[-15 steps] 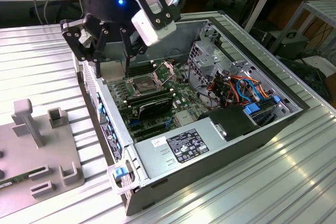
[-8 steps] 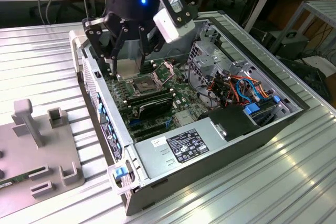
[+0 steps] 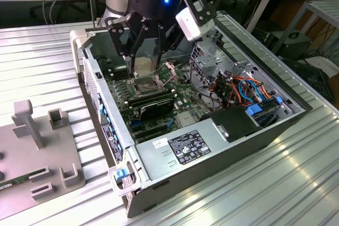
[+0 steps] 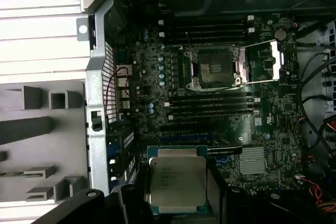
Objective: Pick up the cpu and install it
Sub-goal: 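Pick up the cpu and move it towards the insertion slot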
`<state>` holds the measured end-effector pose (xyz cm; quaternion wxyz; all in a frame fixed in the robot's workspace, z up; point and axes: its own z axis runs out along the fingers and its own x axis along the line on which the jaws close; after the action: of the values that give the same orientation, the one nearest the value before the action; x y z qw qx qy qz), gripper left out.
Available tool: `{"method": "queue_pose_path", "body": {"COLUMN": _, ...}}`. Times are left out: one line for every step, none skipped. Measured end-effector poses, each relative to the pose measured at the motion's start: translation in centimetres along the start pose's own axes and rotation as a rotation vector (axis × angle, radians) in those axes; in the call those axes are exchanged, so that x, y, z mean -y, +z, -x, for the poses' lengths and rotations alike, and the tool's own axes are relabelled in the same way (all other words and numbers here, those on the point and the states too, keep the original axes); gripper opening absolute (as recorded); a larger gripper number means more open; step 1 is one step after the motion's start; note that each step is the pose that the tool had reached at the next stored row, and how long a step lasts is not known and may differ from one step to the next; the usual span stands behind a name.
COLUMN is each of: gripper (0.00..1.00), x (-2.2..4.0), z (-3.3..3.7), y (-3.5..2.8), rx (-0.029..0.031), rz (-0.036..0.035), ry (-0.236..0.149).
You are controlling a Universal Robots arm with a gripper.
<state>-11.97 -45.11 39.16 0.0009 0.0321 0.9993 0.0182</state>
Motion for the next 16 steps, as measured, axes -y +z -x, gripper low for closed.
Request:
{"method": "queue_pose_path", "body": {"gripper": 0.54, "x": -0.02, "z": 0.36, "y": 0.01, "rx": 0.0, "rz": 0.0, "ry": 0.0}}
{"method": "queue_pose_path", "body": {"gripper": 0.54, "x": -0.04, "z": 0.63, "y": 0.01, "rx": 0.0, "rz": 0.0, "ry": 0.0}}
{"method": "queue_pose_path", "body": {"gripper": 0.54, "x": -0.06, "z": 0.95, "y": 0.01, "rx": -0.0001, "rz": 0.0, "ry": 0.0}}
{"method": "queue_pose_path", "body": {"gripper": 0.54, "x": -0.08, "z": 1.24, "y": 0.02, "rx": 0.0, "rz": 0.0, "ry": 0.0}}
{"method": "queue_pose_path", "body": {"gripper": 0.54, "x": -0.1, "z": 1.61, "y": 0.02, "rx": -0.0001, "rz": -0.0001, "ry": 0.0}}
{"method": "queue_pose_path", "body": {"gripper": 0.54, "x": -0.12, "z": 1.87, "y": 0.03, "rx": -0.0001, "rz": -0.0001, "ry": 0.0}}
{"method": "queue_pose_path", "body": {"gripper": 0.54, "x": -0.14, "z": 2.23, "y": 0.03, "rx": -0.0001, "rz": 0.0, "ry": 0.0}}
{"method": "queue_pose_path", "body": {"gripper": 0.54, "x": -0.16, "z": 2.52, "y": 0.04, "rx": 0.0, "rz": -0.0001, "ry": 0.0}}
{"method": "queue_pose_path", "body": {"gripper": 0.54, "x": -0.18, "z": 2.82, "y": 0.04, "rx": -0.0001, "rz": 0.0, "ry": 0.0}}
{"method": "queue_pose_path", "body": {"gripper": 0.54, "x": -0.19, "z": 3.04, "y": 0.04, "rx": -0.0001, "rz": -0.0001, "ry": 0.0}}
{"method": "queue_pose_path", "body": {"gripper": 0.54, "x": -0.23, "z": 3.54, "y": 0.06, "rx": 0.0, "rz": 0.0, "ry": 0.0}}
{"method": "queue_pose_path", "body": {"gripper": 0.54, "x": -0.23, "z": 3.77, "y": 0.06, "rx": -0.0001, "rz": 0.0, "ry": 0.0}}
{"method": "queue_pose_path", "body": {"gripper": 0.54, "x": -0.24, "z": 3.82, "y": 0.06, "rx": -0.0001, "rz": 0.0, "ry": 0.0}}
{"method": "queue_pose_path", "body": {"gripper": 0.54, "x": -0.24, "z": 3.83, "y": 0.06, "rx": 0.0, "rz": -0.0001, "ry": 0.0}}
{"method": "queue_pose_path", "body": {"gripper": 0.54, "x": -0.25, "z": 3.87, "y": 0.06, "rx": -0.0001, "rz": -0.0001, "ry": 0.0}}
{"method": "queue_pose_path", "body": {"gripper": 0.54, "x": -0.25, "z": 3.9, "y": 0.06, "rx": 0.0, "rz": 0.0, "ry": 0.0}}
